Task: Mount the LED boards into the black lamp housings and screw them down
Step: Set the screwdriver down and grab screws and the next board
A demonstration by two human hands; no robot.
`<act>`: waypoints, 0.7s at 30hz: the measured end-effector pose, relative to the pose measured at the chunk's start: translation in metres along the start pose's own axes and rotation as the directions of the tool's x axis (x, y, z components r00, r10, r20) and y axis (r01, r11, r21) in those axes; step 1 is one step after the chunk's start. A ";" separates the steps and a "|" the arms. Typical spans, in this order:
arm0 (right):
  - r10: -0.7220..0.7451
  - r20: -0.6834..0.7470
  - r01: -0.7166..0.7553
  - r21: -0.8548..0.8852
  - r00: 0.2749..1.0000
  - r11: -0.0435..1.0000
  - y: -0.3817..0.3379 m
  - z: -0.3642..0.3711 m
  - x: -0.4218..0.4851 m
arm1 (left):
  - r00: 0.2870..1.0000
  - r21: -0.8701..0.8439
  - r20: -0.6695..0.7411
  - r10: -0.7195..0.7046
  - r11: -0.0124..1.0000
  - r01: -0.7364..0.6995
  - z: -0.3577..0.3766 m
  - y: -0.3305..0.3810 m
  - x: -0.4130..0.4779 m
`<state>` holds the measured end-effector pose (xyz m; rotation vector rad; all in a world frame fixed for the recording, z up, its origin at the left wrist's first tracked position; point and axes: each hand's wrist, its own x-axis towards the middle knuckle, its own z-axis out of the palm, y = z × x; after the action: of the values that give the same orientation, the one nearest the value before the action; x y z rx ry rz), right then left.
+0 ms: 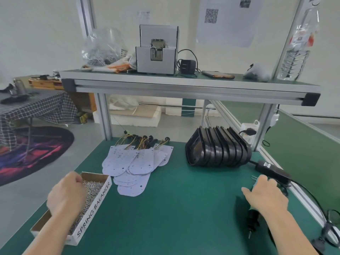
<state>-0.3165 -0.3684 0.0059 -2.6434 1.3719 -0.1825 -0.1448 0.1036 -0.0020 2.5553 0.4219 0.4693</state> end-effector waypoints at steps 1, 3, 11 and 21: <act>-0.006 -0.001 0.006 -0.005 1.000 1.000 -0.003 -0.001 0.001 | 1.000 0.059 0.004 0.011 0.998 -0.011 0.006 -0.004 0.000; -0.025 -0.003 0.024 -0.017 1.000 1.000 -0.009 -0.002 0.004 | 0.999 0.143 0.004 0.038 0.989 -0.038 0.014 -0.004 -0.002; -0.166 -0.063 0.166 -0.006 0.984 0.986 -0.055 -0.005 0.000 | 0.966 0.082 0.104 0.235 0.966 -0.244 0.039 0.073 0.025; -0.209 0.028 0.196 0.245 0.978 0.950 -0.146 0.013 0.013 | 0.881 0.269 0.472 0.042 0.945 -0.189 0.088 0.114 0.075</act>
<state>-0.1900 -0.2950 0.0226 -2.5583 0.9899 -0.2813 -0.0188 0.0008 0.0047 2.8861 0.1719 -0.1929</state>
